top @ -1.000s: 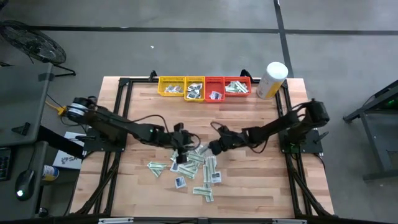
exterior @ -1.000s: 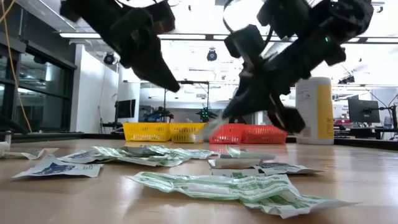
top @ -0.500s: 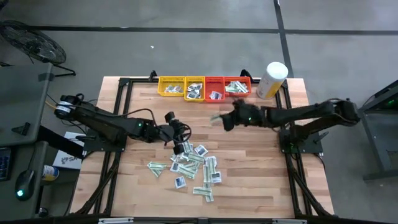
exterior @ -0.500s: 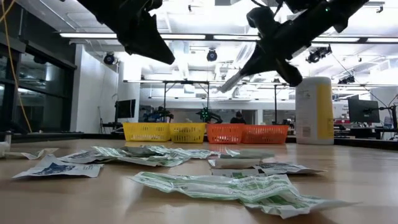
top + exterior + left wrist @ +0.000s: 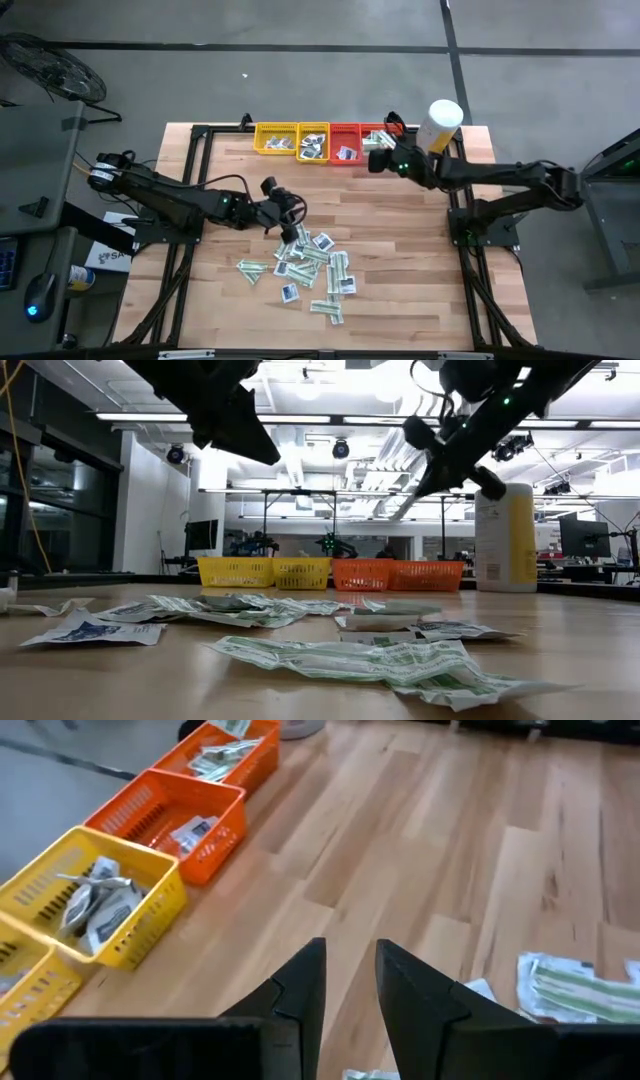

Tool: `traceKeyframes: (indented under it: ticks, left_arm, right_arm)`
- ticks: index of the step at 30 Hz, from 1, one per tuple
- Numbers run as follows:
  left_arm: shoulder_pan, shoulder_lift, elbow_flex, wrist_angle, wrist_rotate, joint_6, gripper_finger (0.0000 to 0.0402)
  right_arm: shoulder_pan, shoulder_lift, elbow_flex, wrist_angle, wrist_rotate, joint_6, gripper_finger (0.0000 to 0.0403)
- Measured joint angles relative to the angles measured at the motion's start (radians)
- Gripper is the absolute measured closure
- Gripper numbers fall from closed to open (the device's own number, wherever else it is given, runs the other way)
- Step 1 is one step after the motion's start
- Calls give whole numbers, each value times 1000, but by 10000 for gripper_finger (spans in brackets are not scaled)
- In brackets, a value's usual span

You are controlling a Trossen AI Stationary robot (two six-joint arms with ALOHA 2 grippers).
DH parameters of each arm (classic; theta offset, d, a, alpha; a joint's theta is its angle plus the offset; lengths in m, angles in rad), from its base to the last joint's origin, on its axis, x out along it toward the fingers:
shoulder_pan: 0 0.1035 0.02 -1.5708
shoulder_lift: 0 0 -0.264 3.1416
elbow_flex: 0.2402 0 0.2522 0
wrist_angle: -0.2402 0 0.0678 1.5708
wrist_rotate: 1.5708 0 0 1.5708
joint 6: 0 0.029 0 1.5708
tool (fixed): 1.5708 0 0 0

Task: Pick & Place First Aid Supplies
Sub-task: Put the green pad into the right orange bin

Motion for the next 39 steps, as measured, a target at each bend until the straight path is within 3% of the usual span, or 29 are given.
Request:
traceKeyframes:
  ticks: [8,13,23,33,39]
  left_arm:
    - [0,0,0,-5,-34,-31,312]
    - [0,0,0,-9,-39,-61,312]
    - [0,0,0,-15,-40,-84,312]
    - [0,0,1,-44,-23,-128,312]
    - [0,0,1,-50,-19,-135,312]
  right_arm:
    - [-23,85,0,7,222,225,403]
    - [-56,152,0,24,279,372,403]
    - [-158,316,2,307,211,388,403]
    - [-220,396,2,344,141,491,398]
    - [-227,402,2,349,136,497,364]
